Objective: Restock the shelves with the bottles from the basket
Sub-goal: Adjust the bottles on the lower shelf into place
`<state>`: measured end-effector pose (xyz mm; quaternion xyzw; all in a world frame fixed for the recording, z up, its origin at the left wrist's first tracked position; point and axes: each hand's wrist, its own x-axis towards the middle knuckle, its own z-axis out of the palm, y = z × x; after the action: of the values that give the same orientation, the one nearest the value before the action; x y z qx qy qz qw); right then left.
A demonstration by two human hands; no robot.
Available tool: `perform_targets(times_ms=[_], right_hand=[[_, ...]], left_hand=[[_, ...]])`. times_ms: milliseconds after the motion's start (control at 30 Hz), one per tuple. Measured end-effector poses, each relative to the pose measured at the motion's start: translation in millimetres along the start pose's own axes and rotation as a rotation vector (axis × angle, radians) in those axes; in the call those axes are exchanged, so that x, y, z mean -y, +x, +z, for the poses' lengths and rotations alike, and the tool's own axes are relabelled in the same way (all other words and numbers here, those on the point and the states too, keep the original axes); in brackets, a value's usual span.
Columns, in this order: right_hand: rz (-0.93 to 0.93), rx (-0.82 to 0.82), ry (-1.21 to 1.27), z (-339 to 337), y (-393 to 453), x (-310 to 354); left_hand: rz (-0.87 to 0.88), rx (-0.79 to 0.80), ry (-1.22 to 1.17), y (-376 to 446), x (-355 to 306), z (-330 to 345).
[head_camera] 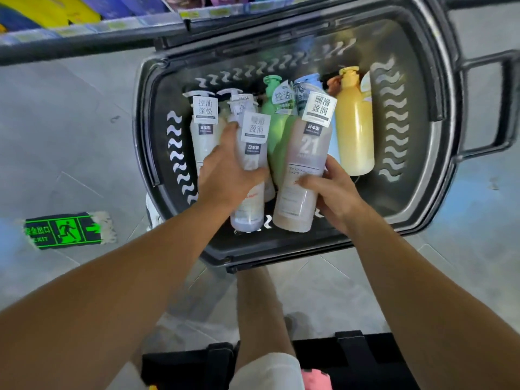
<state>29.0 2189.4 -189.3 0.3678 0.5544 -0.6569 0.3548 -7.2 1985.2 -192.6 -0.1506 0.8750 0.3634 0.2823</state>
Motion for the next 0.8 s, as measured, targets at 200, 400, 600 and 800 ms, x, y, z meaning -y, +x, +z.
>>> perform_targets(times_ms=[200, 400, 600, 800], right_hand=[[-0.025, 0.133, 0.09, 25, -30, 19], [-0.26, -0.019, -0.204, 86, -90, 70], [-0.48, -0.016, -0.398, 152, -172, 128], [-0.696, 0.036, -0.622, 246, -263, 168]], left_hand=[[0.045, 0.05, -0.105, -16, -2, -51], [0.127, -0.053, -0.138, -62, -20, -151], [0.182, -0.205, -0.181, -126, -35, -269], [0.205, -0.29, -0.234, -204, -27, -377]])
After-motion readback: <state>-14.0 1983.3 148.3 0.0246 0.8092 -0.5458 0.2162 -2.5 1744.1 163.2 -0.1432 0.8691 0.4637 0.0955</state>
